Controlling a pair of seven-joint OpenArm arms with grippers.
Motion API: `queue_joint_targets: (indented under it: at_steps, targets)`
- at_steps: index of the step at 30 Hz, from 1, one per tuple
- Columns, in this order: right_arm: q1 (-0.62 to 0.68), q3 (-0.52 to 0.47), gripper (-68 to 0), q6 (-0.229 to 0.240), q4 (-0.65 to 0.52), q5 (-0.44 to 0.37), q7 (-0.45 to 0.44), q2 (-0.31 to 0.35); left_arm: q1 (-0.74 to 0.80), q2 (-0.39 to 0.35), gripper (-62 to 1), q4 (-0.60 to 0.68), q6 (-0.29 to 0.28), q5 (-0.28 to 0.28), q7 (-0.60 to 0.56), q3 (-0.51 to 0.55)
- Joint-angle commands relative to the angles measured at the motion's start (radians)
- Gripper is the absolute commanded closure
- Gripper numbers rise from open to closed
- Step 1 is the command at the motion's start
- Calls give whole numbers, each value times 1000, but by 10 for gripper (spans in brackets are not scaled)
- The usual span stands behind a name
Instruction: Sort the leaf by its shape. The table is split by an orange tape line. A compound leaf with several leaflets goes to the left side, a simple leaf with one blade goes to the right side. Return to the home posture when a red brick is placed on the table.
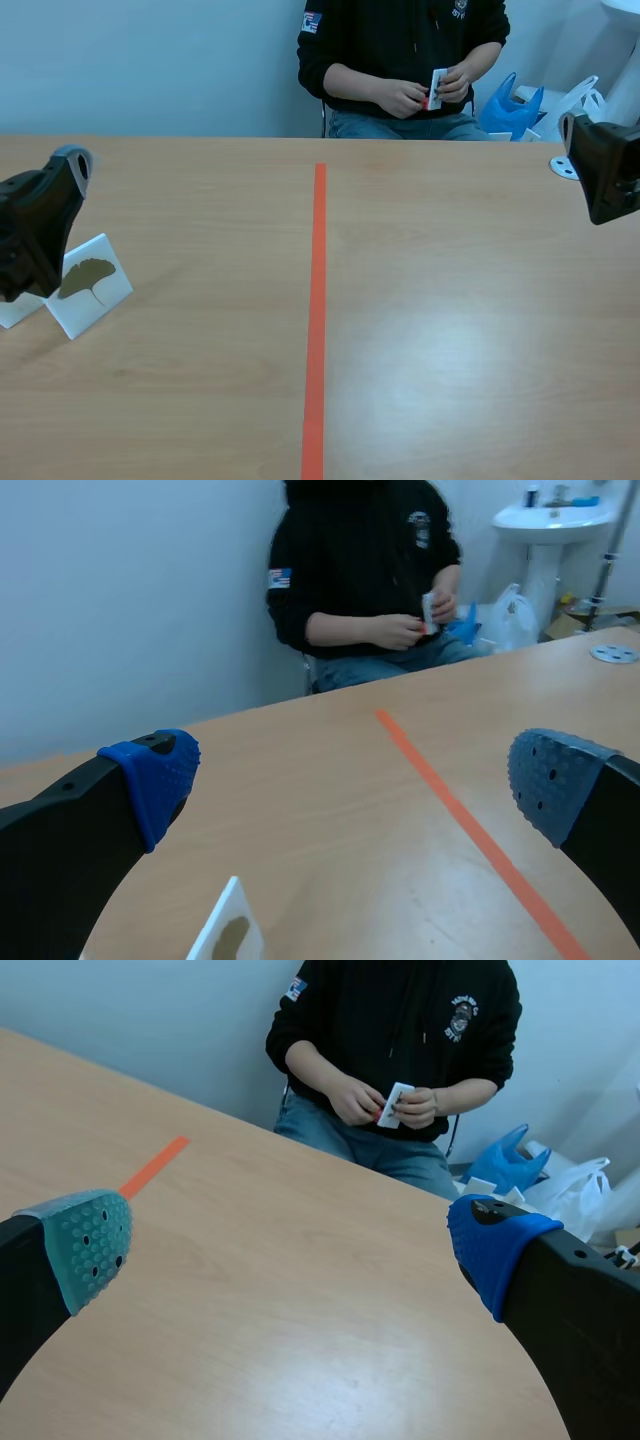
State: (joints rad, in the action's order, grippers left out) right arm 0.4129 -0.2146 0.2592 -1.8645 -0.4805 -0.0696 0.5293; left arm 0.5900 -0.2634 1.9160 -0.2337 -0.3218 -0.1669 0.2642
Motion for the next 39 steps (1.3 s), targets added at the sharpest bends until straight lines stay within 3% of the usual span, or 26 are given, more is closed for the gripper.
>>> queue_joint_targets:
  at_steps: [1, 6, 20, 28, 39]
  targets:
    - [-17, -10, -679, -3, -24, -7, -18, 16, -1, 0, -623, 1, 28, 6, -15, -21]
    - [-17, -10, -679, -3, -24, -7, -15, 16, -24, -1, -623, 0, 116, 58, -15, -66]
    - [-16, -10, -679, -3, -24, -7, 6, 16, -78, -5, -623, -2, 115, 79, -26, -137]
    - [-11, 39, -679, 23, -24, -6, 43, 17, -77, -60, -623, -2, 104, 79, -39, -143]
    - [-11, 143, -629, -77, -24, 43, 47, 13, -78, -71, -623, -2, 54, 79, -47, -143]
